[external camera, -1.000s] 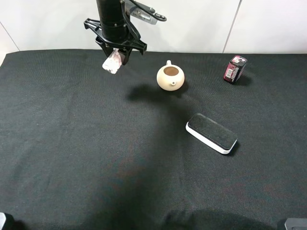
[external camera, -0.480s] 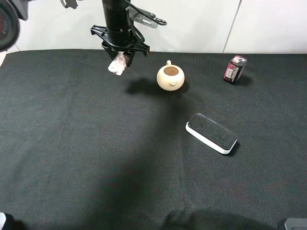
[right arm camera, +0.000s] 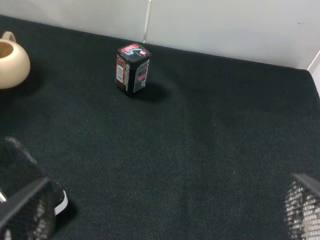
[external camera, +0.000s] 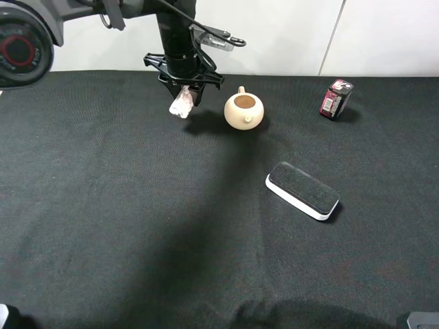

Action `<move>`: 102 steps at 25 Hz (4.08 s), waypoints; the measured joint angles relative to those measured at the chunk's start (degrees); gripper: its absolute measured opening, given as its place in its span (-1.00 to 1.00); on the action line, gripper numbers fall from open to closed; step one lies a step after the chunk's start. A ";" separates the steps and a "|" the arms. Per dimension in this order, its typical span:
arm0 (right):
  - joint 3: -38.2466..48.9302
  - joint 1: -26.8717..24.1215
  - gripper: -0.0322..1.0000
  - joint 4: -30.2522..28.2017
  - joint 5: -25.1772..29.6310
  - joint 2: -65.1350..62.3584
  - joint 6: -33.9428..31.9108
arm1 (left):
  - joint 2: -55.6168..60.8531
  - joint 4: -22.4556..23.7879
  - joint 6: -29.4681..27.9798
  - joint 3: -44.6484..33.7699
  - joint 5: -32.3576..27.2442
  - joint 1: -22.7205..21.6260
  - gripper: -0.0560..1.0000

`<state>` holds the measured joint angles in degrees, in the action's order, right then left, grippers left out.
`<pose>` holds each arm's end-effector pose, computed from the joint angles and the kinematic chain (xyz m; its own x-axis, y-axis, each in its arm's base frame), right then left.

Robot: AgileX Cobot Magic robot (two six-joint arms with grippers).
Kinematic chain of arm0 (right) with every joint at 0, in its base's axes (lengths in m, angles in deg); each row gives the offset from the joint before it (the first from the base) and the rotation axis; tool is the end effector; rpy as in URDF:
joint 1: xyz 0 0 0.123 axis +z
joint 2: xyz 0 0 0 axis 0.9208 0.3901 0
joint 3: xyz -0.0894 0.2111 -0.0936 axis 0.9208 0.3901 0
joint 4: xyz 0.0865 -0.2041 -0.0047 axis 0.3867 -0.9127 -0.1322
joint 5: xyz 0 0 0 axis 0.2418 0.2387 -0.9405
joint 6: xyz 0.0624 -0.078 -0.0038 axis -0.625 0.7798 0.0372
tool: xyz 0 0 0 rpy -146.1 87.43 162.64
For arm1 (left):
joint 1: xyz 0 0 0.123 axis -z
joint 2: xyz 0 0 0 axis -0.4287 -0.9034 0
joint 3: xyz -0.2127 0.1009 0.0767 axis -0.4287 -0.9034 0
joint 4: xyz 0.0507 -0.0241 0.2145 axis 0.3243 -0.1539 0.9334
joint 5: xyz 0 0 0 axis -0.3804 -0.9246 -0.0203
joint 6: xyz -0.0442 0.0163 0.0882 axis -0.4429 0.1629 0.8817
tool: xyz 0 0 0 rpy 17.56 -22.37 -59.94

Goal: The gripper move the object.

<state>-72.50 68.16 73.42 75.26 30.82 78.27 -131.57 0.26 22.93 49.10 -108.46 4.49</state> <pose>0.0146 0.0031 0.2623 -0.4043 -0.1558 -0.9012 -0.1053 0.9868 -0.1234 0.4041 -0.2261 0.1253 -0.8941 0.3322 -0.3003 0.3474 0.9377 0.0029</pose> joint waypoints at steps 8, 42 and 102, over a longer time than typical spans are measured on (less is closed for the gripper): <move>0.00 0.00 0.41 0.06 0.00 0.00 0.00 | -2.21 -3.50 1.15 2.43 1.79 0.00 0.10; 0.00 0.00 0.41 0.00 0.00 0.00 -0.02 | -5.32 -4.47 1.79 4.05 4.49 0.00 0.10; 0.00 0.00 0.41 0.00 0.00 0.00 -0.02 | 0.25 -0.04 2.81 4.23 1.70 0.00 0.57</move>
<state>-72.50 68.16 73.43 75.26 30.82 78.25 -131.32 0.22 25.74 53.33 -106.75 4.49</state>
